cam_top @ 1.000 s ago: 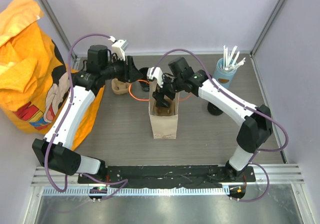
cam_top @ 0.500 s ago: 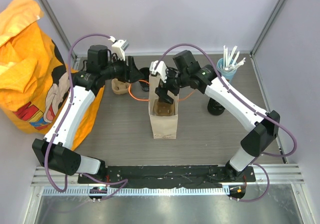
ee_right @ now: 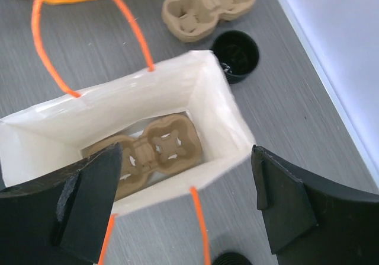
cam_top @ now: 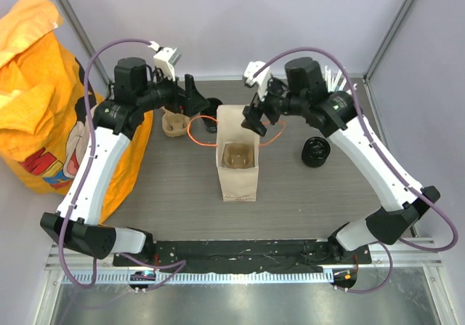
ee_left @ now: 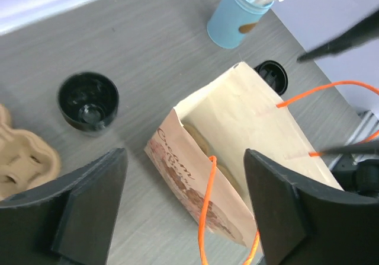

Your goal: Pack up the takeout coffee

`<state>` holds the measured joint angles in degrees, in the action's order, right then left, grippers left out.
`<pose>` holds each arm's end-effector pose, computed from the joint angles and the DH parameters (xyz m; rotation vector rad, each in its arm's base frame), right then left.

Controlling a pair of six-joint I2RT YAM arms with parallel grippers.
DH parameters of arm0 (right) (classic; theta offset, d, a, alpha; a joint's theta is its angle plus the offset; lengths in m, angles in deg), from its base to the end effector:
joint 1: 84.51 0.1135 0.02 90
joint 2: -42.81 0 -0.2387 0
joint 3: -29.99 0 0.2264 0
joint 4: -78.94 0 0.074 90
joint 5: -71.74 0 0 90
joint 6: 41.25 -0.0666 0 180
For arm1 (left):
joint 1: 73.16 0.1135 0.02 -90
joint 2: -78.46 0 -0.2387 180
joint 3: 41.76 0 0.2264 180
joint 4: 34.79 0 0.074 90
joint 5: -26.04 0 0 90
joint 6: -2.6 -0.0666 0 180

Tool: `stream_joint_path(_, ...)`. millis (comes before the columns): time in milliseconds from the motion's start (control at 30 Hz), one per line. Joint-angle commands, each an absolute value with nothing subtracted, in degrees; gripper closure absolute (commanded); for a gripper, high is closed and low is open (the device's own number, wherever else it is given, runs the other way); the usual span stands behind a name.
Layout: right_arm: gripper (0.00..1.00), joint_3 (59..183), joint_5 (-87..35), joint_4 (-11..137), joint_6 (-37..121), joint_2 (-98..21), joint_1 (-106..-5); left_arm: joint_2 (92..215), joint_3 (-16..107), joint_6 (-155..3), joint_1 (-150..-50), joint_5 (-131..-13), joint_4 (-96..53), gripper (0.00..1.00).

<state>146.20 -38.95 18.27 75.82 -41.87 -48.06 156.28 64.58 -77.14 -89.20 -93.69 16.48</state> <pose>0.2353 0.2030 0.4032 -1.2757 1.6399 0.4751 0.2697 -0.1119 0.4039 0.4466 1.9499 -0.8072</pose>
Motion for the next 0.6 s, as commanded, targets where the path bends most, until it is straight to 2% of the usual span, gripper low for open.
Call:
stream_joint_path(0, 0.07, 147.7, -45.2, 22.5, 64.2, -39.2, -55.8, 153.5, 68.4, -80.1, -88.7, -92.2, 18.5, 0.1)
stream_joint_path(133, 0.07, 145.2, -52.2, 22.4, 60.9, -37.0, -59.5, 152.6, 68.7, -81.6, -88.5, -91.8, 20.5, 0.0)
stream_joint_path(433, 0.07, 135.9, -53.3, 22.4, 60.1, -30.8, -61.0, 151.4, 67.0, -85.0, -88.2, -87.0, 23.0, 0.0)
stream_joint_path(567, 0.11, 133.3, -53.7, 22.4, 57.8, -29.8, -62.5, 150.9, 65.8, -87.1, -88.3, -85.9, 23.8, 0.0)
